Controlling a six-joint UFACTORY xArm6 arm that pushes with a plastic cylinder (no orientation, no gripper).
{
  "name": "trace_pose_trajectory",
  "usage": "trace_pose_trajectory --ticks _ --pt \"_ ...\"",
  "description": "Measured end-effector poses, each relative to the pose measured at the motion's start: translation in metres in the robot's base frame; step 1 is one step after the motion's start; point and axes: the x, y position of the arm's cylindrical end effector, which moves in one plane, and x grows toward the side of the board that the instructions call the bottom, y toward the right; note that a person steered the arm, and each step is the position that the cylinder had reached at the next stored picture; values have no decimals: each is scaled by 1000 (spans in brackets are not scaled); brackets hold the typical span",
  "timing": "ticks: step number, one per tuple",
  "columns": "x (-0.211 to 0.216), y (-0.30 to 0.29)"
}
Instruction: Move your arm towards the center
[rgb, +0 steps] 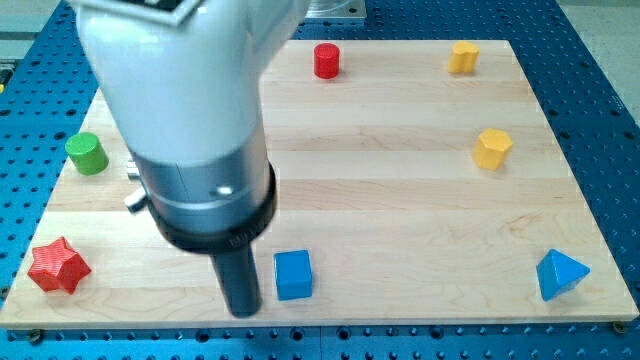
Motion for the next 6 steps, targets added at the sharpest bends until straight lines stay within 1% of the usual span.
trace_pose_trajectory --ticks 1,2,3,4,5,6 --pt "-2 26" --pt "-28 9" --pt "-86 -5" --pt "-99 -5" --pt "-99 -7" --pt "-129 -6"
